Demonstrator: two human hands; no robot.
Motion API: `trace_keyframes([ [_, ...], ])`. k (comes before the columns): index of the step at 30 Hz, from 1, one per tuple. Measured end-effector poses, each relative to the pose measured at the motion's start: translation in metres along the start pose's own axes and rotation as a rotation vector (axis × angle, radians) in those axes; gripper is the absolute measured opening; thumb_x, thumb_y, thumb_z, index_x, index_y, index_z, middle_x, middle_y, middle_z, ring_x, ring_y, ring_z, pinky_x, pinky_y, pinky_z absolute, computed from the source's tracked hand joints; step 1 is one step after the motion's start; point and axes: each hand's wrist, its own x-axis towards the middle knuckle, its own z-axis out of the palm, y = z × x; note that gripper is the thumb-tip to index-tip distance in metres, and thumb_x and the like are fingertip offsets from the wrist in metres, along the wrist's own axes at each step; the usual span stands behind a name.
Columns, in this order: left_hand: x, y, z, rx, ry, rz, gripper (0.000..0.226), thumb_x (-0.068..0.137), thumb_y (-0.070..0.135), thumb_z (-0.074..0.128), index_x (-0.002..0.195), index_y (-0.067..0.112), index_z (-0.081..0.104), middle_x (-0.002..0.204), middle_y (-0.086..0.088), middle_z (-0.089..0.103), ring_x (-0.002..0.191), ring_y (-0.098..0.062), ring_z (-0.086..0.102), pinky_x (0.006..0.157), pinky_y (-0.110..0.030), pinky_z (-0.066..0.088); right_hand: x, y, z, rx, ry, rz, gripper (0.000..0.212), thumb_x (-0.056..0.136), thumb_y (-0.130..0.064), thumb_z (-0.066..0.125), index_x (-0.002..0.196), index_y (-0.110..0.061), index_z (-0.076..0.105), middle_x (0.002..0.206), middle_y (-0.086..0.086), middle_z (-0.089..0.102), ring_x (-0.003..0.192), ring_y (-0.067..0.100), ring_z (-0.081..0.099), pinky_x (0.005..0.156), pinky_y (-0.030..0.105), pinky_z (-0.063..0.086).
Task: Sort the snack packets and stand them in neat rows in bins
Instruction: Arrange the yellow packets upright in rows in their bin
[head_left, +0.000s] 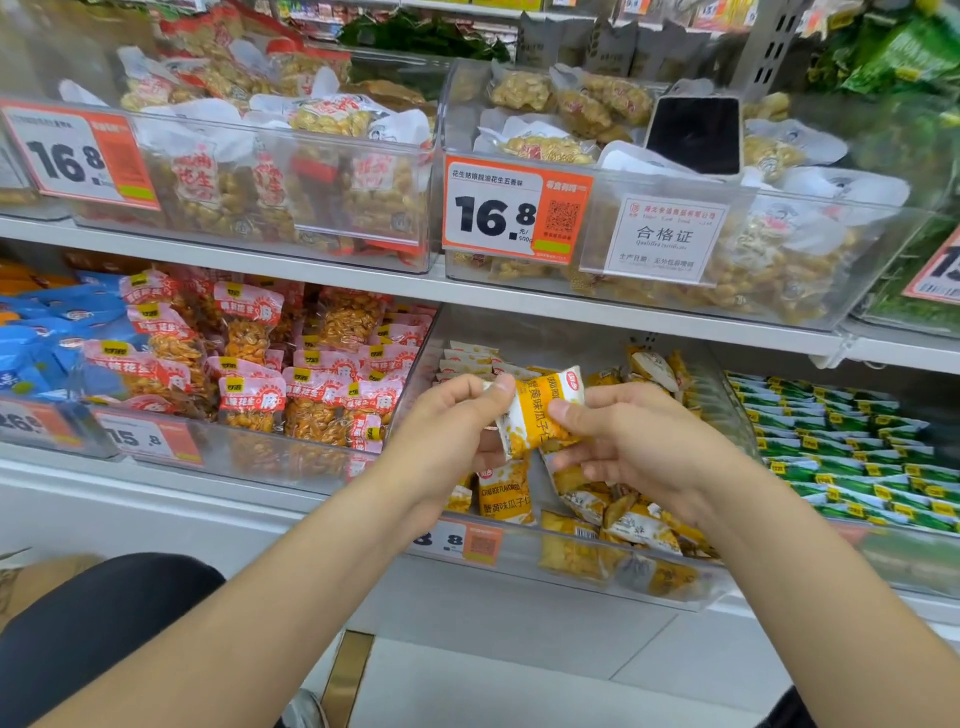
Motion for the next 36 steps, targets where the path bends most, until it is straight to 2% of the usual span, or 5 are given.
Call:
trace_keyframes([
  [6, -0.003, -0.004, 0.007, -0.151, 0.041, -0.082, 0.018, 0.104, 0.030, 0.064, 0.103, 0.012, 0.060, 0.101, -0.014, 0.080, 0.092, -0.026, 0.080, 0.081, -0.037, 0.064, 0.010, 0.009, 0.003, -0.058, 0.120, -0.091, 0.020, 0.102, -0.030, 0.070, 0.101, -0.013, 0.080, 0.085, 0.002, 0.074, 0.070, 0.013, 0.061, 0.061, 0.029, 0.050],
  [13, 0.004, -0.020, -0.013, 0.879, 0.217, 0.356, 0.034, 0.096, -0.002, 0.056, 0.108, 0.029, 0.062, 0.100, 0.007, 0.071, 0.090, -0.011, 0.073, 0.080, -0.033, 0.060, 0.017, 0.020, -0.012, -1.041, 0.145, -0.363, 0.011, 0.098, -0.037, 0.073, 0.106, -0.029, 0.073, 0.086, -0.010, 0.068, 0.095, 0.025, 0.064, 0.082, 0.037, 0.051],
  [26, 0.012, -0.038, -0.023, 1.248, 0.124, 0.310, 0.042, 0.088, -0.002, 0.060, 0.118, 0.026, 0.067, 0.110, -0.005, 0.071, 0.107, -0.031, 0.065, 0.084, -0.047, 0.059, 0.045, 0.044, 0.022, -1.227, -0.192, -0.368, 0.074, 0.082, -0.031, 0.088, 0.145, -0.026, 0.049, 0.131, -0.004, 0.054, 0.113, 0.016, 0.054, 0.093, 0.031, 0.048],
  [31, 0.015, -0.038, -0.025, 1.252, 0.115, 0.321, 0.040, 0.088, -0.001, 0.060, 0.118, 0.024, 0.069, 0.106, -0.006, 0.072, 0.103, -0.030, 0.067, 0.083, -0.046, 0.059, 0.049, 0.045, 0.020, -1.143, -0.207, -0.326, 0.068, 0.069, -0.054, 0.094, 0.124, -0.030, 0.062, 0.091, -0.007, 0.065, 0.080, 0.009, 0.061, 0.064, 0.023, 0.044],
  [36, 0.015, -0.038, -0.023, 1.261, 0.109, 0.340, 0.040, 0.089, -0.002, 0.060, 0.123, 0.018, 0.066, 0.105, -0.010, 0.071, 0.104, -0.034, 0.066, 0.082, -0.047, 0.058, 0.052, 0.045, 0.022, -1.078, -0.062, -0.286, 0.047, 0.082, -0.045, 0.087, 0.121, -0.032, 0.064, 0.130, -0.005, 0.061, 0.111, 0.021, 0.060, 0.085, 0.032, 0.051],
])
